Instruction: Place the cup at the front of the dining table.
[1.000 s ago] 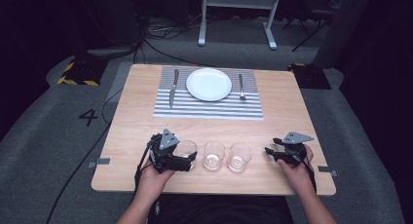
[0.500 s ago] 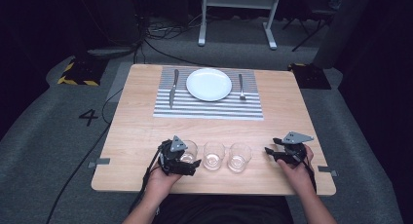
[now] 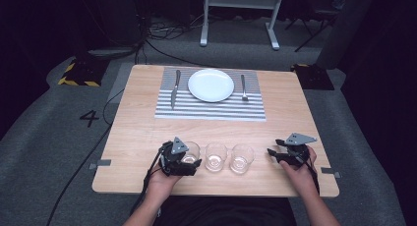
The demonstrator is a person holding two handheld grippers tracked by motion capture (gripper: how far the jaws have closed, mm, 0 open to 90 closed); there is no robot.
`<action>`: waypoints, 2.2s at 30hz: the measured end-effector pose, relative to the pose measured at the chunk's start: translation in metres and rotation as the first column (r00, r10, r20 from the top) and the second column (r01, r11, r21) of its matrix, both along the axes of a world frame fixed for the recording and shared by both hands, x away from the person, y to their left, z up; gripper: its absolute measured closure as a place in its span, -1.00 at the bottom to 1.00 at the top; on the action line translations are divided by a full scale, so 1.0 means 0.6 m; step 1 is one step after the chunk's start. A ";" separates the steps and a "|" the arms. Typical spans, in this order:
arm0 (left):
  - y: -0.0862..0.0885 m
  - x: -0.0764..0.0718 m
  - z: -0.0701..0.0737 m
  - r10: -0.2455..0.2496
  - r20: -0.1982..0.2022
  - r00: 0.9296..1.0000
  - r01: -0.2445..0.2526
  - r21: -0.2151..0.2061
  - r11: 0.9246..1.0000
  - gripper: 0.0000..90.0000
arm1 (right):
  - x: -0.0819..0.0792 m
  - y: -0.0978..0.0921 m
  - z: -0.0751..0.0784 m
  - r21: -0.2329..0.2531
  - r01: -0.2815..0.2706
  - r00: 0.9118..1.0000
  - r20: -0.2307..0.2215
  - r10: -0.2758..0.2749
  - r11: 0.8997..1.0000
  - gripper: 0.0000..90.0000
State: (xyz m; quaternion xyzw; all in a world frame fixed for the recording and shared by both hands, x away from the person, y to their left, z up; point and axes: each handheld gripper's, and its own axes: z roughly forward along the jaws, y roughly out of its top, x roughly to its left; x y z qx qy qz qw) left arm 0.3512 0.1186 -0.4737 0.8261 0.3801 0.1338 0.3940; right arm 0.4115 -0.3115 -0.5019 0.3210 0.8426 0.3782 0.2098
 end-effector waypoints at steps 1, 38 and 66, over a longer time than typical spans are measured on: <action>0.001 0.001 0.001 0.000 0.005 1.000 0.000 0.009 1.000 -0.56 | 0.000 0.000 0.000 0.000 0.000 1.000 0.000 0.000 1.000 -0.05; 0.028 0.057 0.092 -0.008 0.000 1.000 0.008 -0.056 0.998 -0.55 | 0.001 0.000 0.000 0.003 0.016 1.000 -0.001 -0.016 1.000 -0.05; 0.018 0.160 0.157 0.087 0.067 0.994 -0.078 -0.127 0.989 -0.55 | 0.000 0.001 0.000 0.004 0.020 1.000 -0.006 -0.020 1.000 -0.05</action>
